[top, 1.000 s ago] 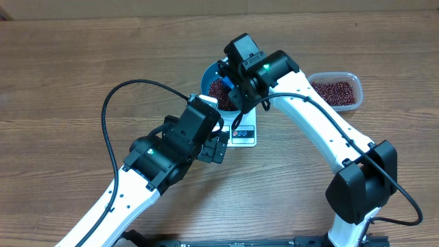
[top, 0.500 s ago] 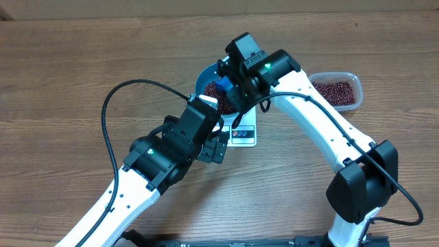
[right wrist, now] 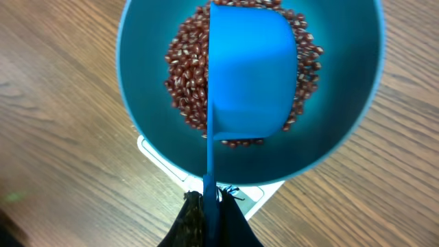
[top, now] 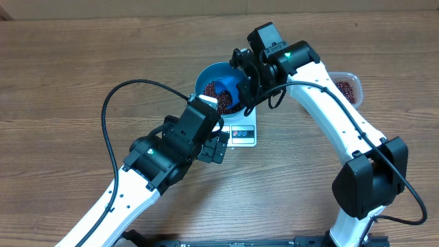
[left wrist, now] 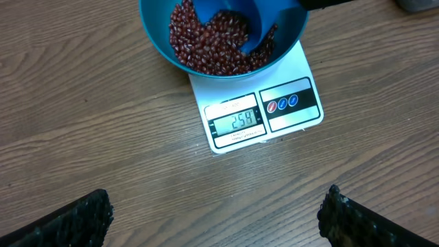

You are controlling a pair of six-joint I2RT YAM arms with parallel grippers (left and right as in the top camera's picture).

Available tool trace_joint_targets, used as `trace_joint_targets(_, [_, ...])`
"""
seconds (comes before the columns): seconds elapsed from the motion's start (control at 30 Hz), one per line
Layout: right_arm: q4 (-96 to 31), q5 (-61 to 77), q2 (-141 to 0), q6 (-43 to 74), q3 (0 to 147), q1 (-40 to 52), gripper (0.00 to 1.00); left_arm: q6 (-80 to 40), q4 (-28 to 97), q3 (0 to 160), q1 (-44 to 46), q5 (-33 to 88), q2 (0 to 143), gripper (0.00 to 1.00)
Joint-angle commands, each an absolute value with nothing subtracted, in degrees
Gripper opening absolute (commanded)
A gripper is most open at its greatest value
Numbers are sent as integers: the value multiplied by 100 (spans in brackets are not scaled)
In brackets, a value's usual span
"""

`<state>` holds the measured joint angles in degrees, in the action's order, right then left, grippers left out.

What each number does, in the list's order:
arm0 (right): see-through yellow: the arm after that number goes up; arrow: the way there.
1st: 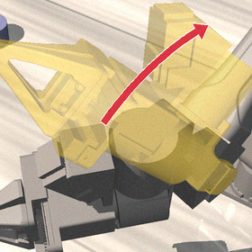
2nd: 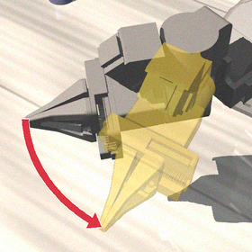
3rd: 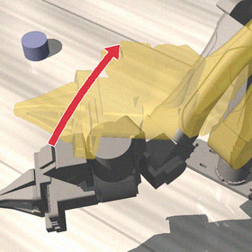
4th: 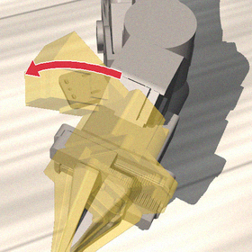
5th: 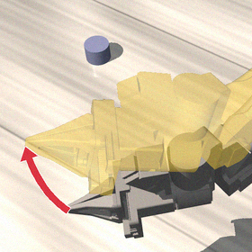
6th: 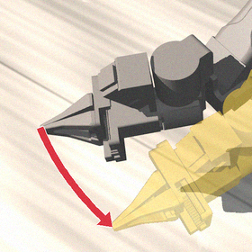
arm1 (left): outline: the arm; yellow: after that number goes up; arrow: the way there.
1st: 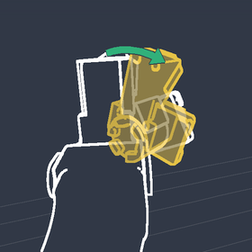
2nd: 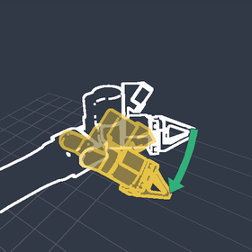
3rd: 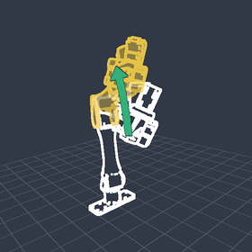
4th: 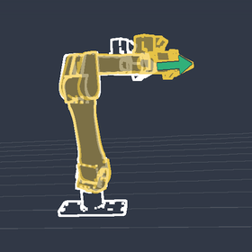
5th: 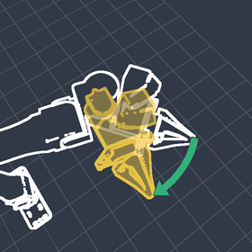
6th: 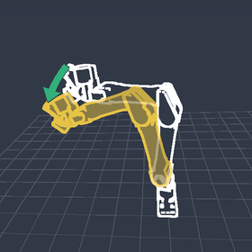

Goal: Scoop item into bowl and weigh 150g on scale

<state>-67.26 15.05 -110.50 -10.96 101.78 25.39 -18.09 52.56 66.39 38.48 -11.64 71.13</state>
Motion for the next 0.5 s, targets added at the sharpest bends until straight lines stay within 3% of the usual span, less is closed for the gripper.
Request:
trace_joint_targets(0.0, [-6722,1815,-10971,-1092,10252,2493,4,-1824,5247,6766,3817,-1201,7043,100])
trace_joint_targets(0.47, [-6761,3151,-10971,-1052,10252,1664,4,-1824,5247,6766,3817,-1201,7043,100])
